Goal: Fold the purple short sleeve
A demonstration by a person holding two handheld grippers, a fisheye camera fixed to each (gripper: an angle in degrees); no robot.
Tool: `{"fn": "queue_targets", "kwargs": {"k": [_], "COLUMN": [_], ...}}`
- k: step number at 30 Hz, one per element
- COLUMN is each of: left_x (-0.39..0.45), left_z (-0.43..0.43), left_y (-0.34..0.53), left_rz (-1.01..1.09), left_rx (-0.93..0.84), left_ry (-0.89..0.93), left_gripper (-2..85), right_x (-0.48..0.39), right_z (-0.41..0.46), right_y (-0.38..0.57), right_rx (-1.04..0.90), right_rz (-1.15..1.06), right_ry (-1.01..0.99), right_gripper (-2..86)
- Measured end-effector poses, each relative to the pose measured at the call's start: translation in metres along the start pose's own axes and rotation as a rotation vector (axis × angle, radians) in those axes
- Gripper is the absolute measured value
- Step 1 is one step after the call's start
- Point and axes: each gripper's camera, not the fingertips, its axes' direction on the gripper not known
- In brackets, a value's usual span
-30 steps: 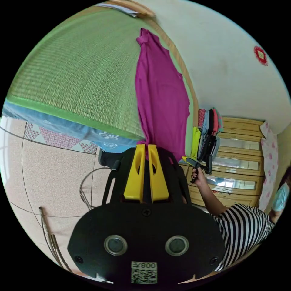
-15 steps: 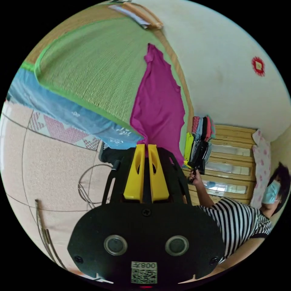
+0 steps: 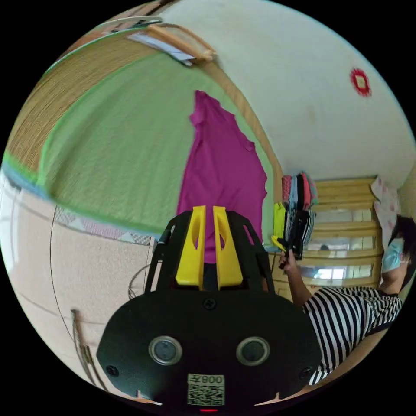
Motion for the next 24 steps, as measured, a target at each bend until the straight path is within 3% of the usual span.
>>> {"fn": "queue_targets", "kwargs": {"k": [9, 16, 24], "left_x": [0.245, 0.397, 0.486], "left_z": [0.246, 0.399, 0.489], "left_y": [-0.162, -0.221, -0.231], "left_rz": [0.508, 0.764, 0.946], "left_rx": [-0.298, -0.401, -0.424], "left_ry": [0.197, 0.028, -0.203], "left_gripper": [6.3, 8.3, 9.3], "right_x": [-0.064, -0.078, -0.084], "right_z": [0.033, 0.059, 0.080], "right_y": [-0.106, -0.132, -0.132], "right_rx": [0.159, 0.239, 0.305], "right_rz": [-0.201, -0.252, -0.293], "right_ry": [0.174, 0.250, 0.312], "right_gripper": [7.2, 7.5, 6.8]}}
